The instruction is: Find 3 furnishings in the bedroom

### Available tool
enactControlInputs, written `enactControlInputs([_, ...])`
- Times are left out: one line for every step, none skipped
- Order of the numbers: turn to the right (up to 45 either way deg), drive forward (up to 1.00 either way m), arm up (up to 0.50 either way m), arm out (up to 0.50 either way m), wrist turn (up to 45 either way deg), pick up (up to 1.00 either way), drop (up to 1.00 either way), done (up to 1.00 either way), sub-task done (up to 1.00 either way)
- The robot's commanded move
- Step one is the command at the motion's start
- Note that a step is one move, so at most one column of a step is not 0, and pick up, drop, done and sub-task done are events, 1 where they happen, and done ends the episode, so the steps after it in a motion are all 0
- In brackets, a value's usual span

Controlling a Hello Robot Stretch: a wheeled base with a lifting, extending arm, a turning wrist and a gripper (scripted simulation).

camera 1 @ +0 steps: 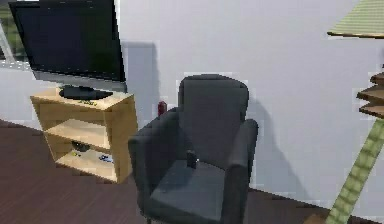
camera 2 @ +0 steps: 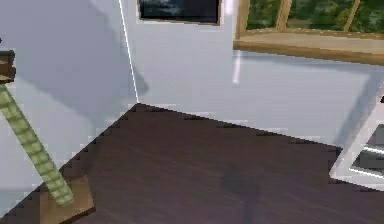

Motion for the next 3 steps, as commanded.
enactControlInputs([21.0, 0.0, 0.0, 0.0, 0.0, 0.0, 0.0, 0.0, 0.0])
enactControlInputs([0.0, 0.2, 0.0, 0.0, 0.0, 0.0, 0.0, 0.0, 0.0])
enactControlInputs([27.0, 0.0, 0.0, 0.0, 0.0, 0.0, 0.0, 0.0, 0.0])
